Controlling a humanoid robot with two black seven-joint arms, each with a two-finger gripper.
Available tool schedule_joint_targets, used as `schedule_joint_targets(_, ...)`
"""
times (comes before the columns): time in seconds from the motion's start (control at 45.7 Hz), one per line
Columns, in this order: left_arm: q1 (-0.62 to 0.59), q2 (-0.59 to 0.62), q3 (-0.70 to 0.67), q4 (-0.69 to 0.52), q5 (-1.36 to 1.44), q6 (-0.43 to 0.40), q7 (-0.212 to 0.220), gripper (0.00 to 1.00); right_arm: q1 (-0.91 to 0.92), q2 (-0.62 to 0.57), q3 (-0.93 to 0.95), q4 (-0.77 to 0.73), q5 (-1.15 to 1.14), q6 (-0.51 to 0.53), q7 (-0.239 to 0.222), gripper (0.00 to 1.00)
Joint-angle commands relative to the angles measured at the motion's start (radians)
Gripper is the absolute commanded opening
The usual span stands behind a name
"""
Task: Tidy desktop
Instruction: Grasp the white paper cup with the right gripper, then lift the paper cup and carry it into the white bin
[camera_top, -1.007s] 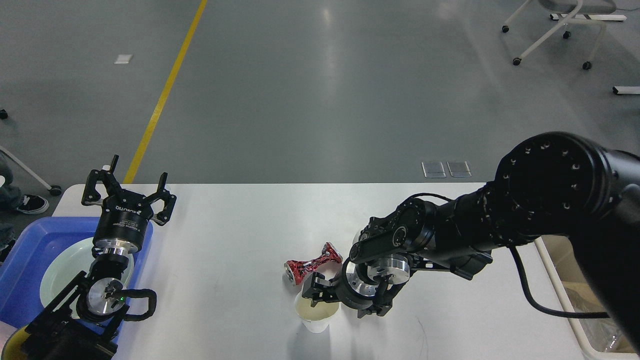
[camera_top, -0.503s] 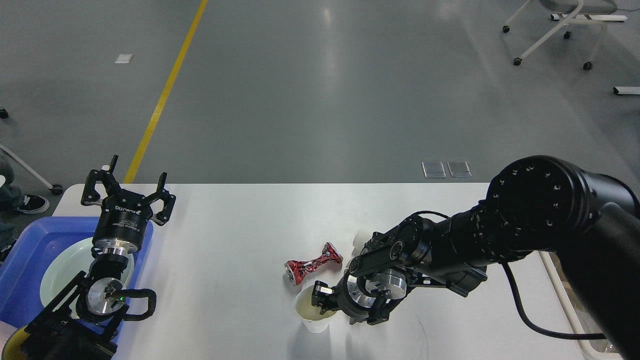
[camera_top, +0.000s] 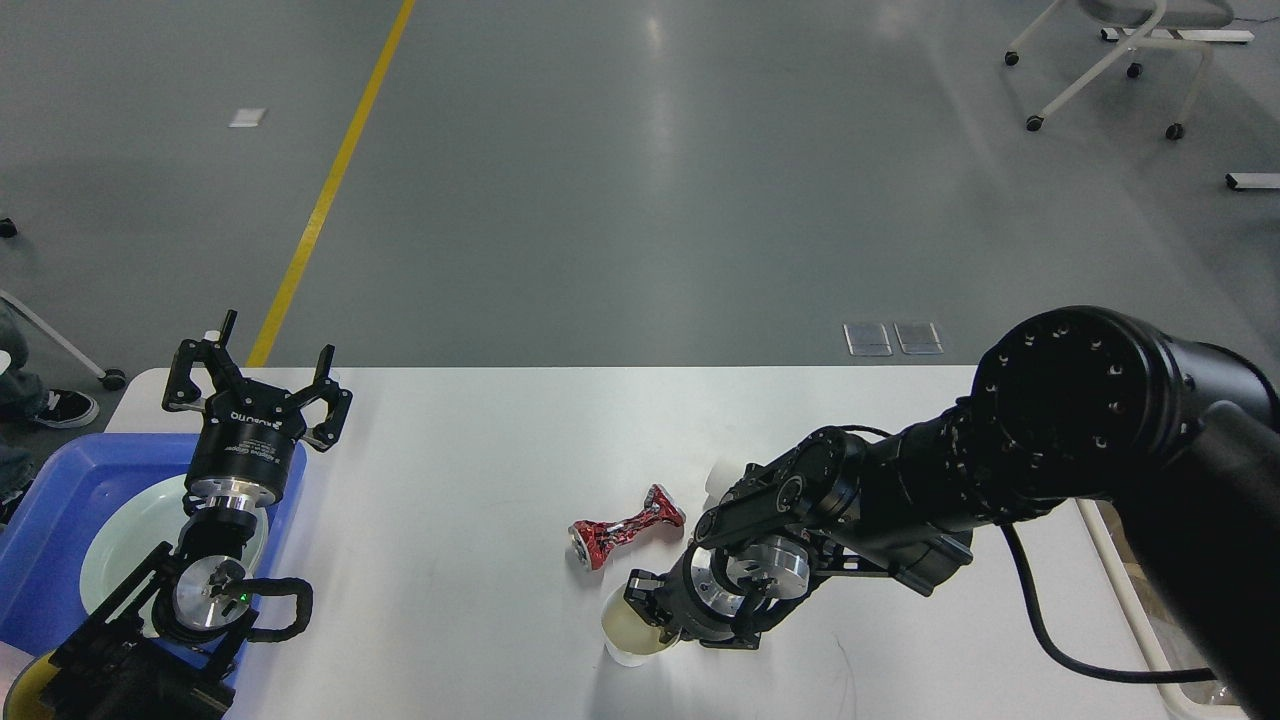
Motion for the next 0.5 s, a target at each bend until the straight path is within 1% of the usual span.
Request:
schedule_joint_targets(0.0,0.0,0.001,0.001,0.0,0.0,0.0,0.0,0.96,0.037,-0.006,0.0,0.021,0.032,0.013,0.0,0.0)
schedule_joint_targets(0.131,0.0,0.001,0.001,0.0,0.0,0.0,0.0,0.96,0.145,-0.049,0.0,0.121,0.081,0.021,0.0,0.0)
schedule_joint_targets(0.197,0.0,0.001,0.001,0.0,0.0,0.0,0.0,0.96,0.205,-0.078,-0.003,0.169,0.082,0.053,0.0,0.0)
schedule_joint_targets(0.35,0.0,0.001,0.001,0.0,0.0,0.0,0.0,0.96,0.381,-0.135,-0.055,0.27,0.065,0.22,0.0,0.0)
schedule_joint_targets(0.481,0.0,0.001,0.001,0.0,0.0,0.0,0.0,0.96,0.565,-0.225,-0.113,0.325,0.025,0.415,0.002,0.0)
